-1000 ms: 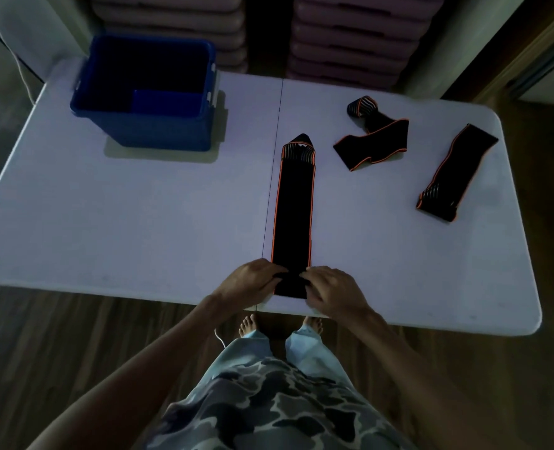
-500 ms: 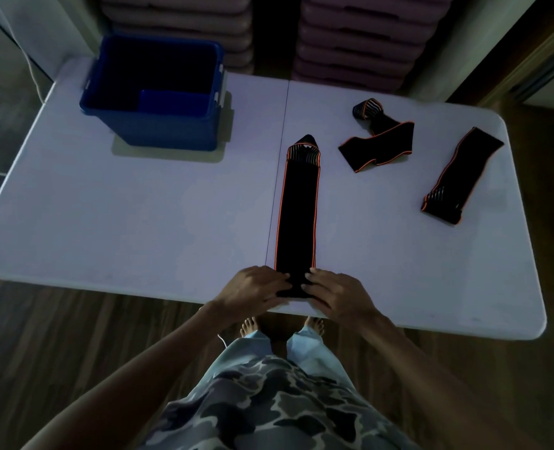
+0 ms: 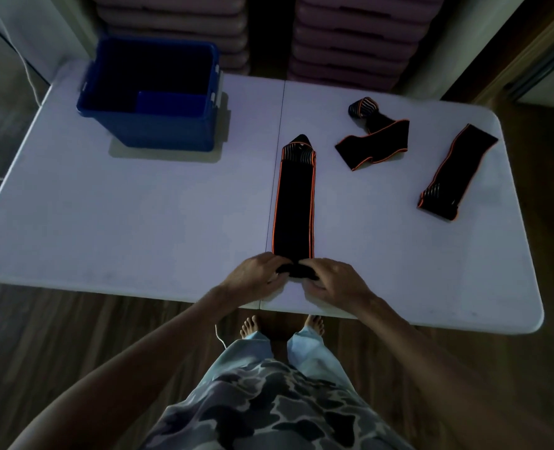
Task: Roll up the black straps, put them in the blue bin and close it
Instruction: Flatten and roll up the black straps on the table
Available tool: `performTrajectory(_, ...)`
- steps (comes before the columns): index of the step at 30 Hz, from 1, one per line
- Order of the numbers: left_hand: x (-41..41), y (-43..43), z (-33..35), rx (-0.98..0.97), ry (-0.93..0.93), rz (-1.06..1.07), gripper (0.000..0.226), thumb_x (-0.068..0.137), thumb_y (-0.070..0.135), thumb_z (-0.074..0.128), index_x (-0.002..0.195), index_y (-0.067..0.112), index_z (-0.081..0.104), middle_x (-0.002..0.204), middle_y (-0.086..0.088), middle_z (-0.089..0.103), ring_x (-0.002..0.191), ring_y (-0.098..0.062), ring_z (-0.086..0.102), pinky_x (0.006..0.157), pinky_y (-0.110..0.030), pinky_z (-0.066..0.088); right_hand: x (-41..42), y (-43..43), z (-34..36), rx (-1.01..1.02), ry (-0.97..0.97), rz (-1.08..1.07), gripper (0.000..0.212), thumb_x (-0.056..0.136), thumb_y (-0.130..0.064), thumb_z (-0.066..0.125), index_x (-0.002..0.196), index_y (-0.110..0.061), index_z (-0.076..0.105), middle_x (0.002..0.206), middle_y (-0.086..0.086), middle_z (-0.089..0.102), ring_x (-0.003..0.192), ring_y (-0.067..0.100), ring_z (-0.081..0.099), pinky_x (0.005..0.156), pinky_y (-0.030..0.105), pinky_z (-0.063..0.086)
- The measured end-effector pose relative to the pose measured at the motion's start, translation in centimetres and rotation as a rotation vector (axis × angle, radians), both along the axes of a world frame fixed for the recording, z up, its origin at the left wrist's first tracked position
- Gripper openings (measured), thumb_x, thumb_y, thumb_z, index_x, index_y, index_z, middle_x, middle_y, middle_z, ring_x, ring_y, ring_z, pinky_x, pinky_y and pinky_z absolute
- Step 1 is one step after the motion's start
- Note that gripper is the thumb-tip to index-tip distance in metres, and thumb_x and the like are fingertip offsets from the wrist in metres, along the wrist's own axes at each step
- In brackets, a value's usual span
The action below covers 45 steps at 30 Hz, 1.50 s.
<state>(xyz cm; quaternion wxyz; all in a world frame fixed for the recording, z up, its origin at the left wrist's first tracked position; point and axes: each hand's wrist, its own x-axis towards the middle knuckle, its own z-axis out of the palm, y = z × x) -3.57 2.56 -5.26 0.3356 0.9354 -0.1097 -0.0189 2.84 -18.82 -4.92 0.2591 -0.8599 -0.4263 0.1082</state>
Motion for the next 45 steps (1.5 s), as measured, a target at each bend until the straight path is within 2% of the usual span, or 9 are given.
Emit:
performTrajectory(3, 1.3, -0.2, 0.7, -0.167, 0.216, 0.166, 0.030, 0.091, 0.022, 0.055, 0.120, 0.015, 0.053, 0.112, -0.008, 0.063, 0.092, -0.018, 0.061, 0.077, -0.025, 0.051, 0.9, 0.5, 0.9, -0.048, 0.155, -0.088, 0.038, 0.093, -0.033, 0.052, 0.128, -0.020, 0.049, 0.099, 0.005, 0.070, 0.081, 0.019, 0.067, 0.070, 0.035, 0.057)
performTrajectory(11, 1.0, -2.0, 0.4, -0.336, 0.197, 0.439, 0.034, 0.090, 0.018, 0.056, 0.124, 0.020, 0.056, 0.142, -0.008, 0.043, 0.126, -0.020, 0.047, 0.097, -0.019, 0.041, 3.0, 1.8, 0.8, -0.042, 0.456, -0.180, 0.028, 0.097, -0.026, 0.051, 0.124, -0.021, 0.051, 0.089, -0.004, 0.066, 0.060, 0.006, 0.060, 0.054, 0.018, 0.045)
performTrajectory(15, 1.5, -2.2, 0.4, -0.364, 0.216, 0.471, 0.034, 0.086, 0.016, 0.061, 0.120, 0.020, 0.058, 0.138, -0.004, 0.051, 0.125, -0.016, 0.050, 0.098, -0.013, 0.037, 3.2, 1.9, -0.1, 0.014, 0.422, -0.216, 0.032, 0.097, -0.022, 0.050, 0.130, -0.019, 0.052, 0.110, -0.002, 0.057, 0.097, 0.012, 0.059, 0.079, 0.014, 0.047)
performTrajectory(18, 1.4, -1.0, 0.6, -0.310, 0.201, 0.331, 0.047, 0.081, 0.019, 0.068, 0.126, 0.015, 0.053, 0.136, -0.006, 0.051, 0.122, -0.013, 0.050, 0.093, 0.001, 0.030, 2.4, 1.9, -0.3, 0.063, 0.297, -0.270, 0.029, 0.097, -0.017, 0.051, 0.125, -0.015, 0.054, 0.115, 0.001, 0.053, 0.099, 0.008, 0.055, 0.082, 0.012, 0.045)
performTrajectory(24, 2.4, 1.0, 0.3, 0.009, 0.099, 0.101, 0.056, 0.079, 0.034, 0.067, 0.129, 0.013, 0.053, 0.145, -0.008, 0.044, 0.121, -0.023, 0.055, 0.093, -0.037, 0.053, 1.5, 1.3, -0.5, -0.031, -0.092, -0.239, 0.034, 0.092, -0.030, 0.049, 0.115, -0.013, 0.067, 0.116, 0.001, 0.065, 0.102, 0.018, 0.061, 0.076, 0.035, 0.056)
performTrajectory(28, 2.5, 1.6, -0.3, 0.135, -0.036, -0.046, 0.048, 0.086, 0.042, 0.052, 0.123, 0.013, 0.057, 0.131, -0.015, 0.057, 0.106, -0.029, 0.064, 0.080, -0.040, 0.059, 2.1, 0.4, -0.6, -0.195, -0.118, -0.087, 0.064, 0.080, -0.054, 0.056, 0.130, -0.014, 0.056, 0.128, 0.003, 0.061, 0.114, 0.021, 0.056, 0.084, 0.038, 0.052)
performTrajectory(32, 2.6, 1.4, -0.4, 0.170, -0.055, 0.006, 0.053, 0.088, 0.047, 0.045, 0.119, 0.007, 0.060, 0.129, -0.019, 0.055, 0.112, -0.032, 0.058, 0.088, -0.040, 0.053, 3.0, 0.5, -1.1, -0.146, -0.158, -0.048, 0.059, 0.082, -0.042, 0.053, 0.131, -0.010, 0.055, 0.117, 0.007, 0.067, 0.104, 0.023, 0.060, 0.073, 0.036, 0.056)
performTrajectory(39, 5.5, 0.3, 1.7, -0.186, 0.307, 0.329, 0.043, 0.091, 0.035, 0.053, 0.128, 0.014, 0.052, 0.107, -0.008, 0.065, 0.094, -0.021, 0.061, 0.080, -0.030, 0.049, 5.8, 1.3, 0.4, -0.050, 0.384, -0.280, 0.045, 0.092, -0.047, 0.049, 0.135, -0.032, 0.048, 0.108, 0.003, 0.065, 0.098, 0.016, 0.061, 0.084, 0.037, 0.051)
performTrajectory(45, 8.1, 0.1, 0.6, -0.137, 0.409, 0.462, 0.032, 0.091, 0.033, 0.053, 0.086, 0.002, 0.060, 0.088, -0.014, 0.060, 0.087, -0.024, 0.054, 0.069, -0.028, 0.035, 8.1, 3.8, 0.4, -0.058, 0.521, -0.385, 0.030, 0.092, -0.031, 0.054, 0.121, -0.023, 0.058, 0.105, 0.007, 0.062, 0.097, 0.020, 0.060, 0.086, 0.040, 0.050)
